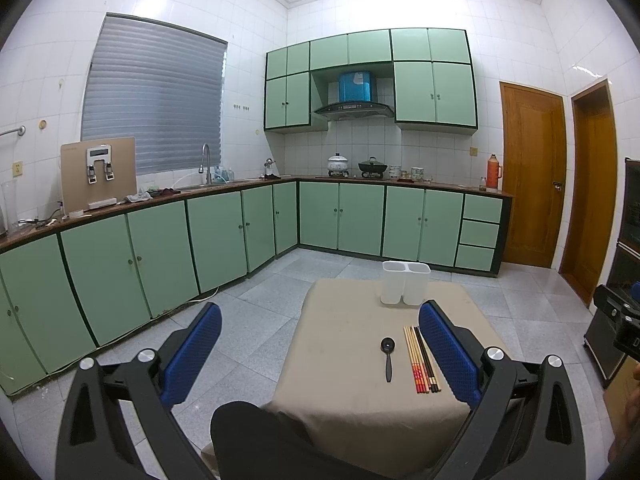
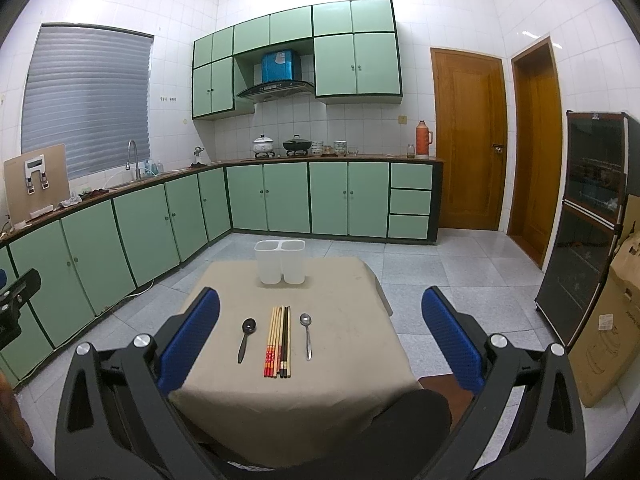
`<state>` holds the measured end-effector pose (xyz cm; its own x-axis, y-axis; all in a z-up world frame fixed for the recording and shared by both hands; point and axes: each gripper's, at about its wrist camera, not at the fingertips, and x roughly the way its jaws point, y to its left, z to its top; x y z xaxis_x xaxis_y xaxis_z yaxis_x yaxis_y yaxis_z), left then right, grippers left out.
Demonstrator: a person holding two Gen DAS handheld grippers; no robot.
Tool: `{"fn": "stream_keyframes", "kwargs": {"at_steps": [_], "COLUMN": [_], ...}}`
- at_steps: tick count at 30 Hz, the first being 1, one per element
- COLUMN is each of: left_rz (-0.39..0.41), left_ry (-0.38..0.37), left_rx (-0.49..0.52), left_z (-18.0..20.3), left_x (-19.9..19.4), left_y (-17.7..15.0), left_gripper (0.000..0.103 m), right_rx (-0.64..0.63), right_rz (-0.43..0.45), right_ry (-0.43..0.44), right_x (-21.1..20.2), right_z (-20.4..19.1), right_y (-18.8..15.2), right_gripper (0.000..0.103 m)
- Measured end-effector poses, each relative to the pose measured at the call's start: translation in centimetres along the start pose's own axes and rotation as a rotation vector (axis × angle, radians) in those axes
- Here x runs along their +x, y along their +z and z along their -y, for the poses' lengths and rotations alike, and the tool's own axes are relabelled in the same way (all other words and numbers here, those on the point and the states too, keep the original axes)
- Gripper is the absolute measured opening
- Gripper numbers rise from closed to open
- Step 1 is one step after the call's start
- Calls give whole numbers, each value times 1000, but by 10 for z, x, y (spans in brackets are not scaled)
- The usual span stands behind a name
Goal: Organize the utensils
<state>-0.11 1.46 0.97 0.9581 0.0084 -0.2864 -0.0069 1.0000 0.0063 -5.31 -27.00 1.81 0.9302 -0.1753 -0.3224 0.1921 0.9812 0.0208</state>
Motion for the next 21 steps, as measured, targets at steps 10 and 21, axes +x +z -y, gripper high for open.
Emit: {"fn": "stream_keyframes", "kwargs": {"at_steps": [10, 21], "left_rz": [-1, -1], "left_ry": [-4, -3], "left_rx": [0, 0], "left_z": [-1, -1], "left_x": [0, 0], "left_y": [-2, -2], "left_gripper": [97, 97], "right_rx": [2, 3], "right_rz": [1, 1], "right_ry": [3, 4], "right_x": [-1, -1], "right_z": [1, 2], "right_y": [-2, -2], "right_gripper": [98, 98]}}
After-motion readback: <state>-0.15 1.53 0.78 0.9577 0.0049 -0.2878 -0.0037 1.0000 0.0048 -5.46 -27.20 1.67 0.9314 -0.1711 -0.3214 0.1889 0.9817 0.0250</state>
